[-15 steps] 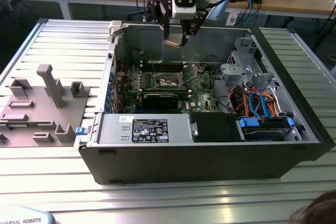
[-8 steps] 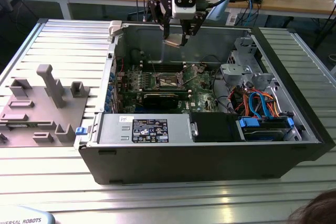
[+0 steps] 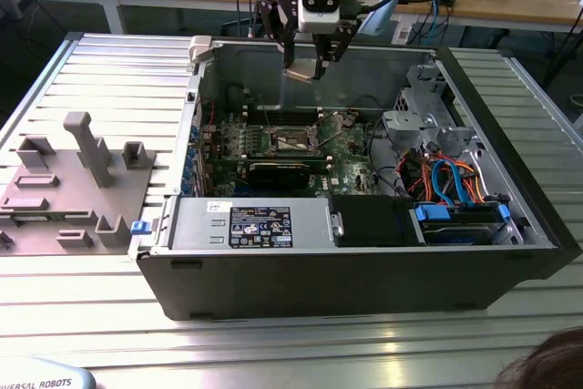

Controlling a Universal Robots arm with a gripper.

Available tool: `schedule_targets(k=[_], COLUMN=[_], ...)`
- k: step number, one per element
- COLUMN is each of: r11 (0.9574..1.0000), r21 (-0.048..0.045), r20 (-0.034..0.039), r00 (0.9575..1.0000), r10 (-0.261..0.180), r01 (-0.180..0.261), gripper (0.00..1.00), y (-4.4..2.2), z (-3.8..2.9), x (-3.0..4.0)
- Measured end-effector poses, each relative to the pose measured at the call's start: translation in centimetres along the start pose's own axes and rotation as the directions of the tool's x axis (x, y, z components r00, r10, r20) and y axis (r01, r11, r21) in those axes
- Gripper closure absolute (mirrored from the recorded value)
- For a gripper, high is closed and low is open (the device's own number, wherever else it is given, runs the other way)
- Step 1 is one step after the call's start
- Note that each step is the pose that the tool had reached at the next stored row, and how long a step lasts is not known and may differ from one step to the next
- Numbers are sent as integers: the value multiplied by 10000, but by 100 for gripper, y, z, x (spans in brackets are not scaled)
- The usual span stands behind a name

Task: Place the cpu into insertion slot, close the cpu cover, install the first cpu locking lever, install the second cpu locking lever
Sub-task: 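Place the cpu into insertion slot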

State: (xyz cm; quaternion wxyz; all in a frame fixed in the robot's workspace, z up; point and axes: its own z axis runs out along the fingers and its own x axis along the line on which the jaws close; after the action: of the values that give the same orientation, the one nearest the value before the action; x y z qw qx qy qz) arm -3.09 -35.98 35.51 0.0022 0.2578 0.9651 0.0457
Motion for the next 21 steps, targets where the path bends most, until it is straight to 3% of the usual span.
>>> schedule_targets(k=[21], r11=[9999], r21=[-3], r20=[13], r00=[9999], r10=[140], r01=[-140], gripper=[46], y=[0], z=[0], x=[0])
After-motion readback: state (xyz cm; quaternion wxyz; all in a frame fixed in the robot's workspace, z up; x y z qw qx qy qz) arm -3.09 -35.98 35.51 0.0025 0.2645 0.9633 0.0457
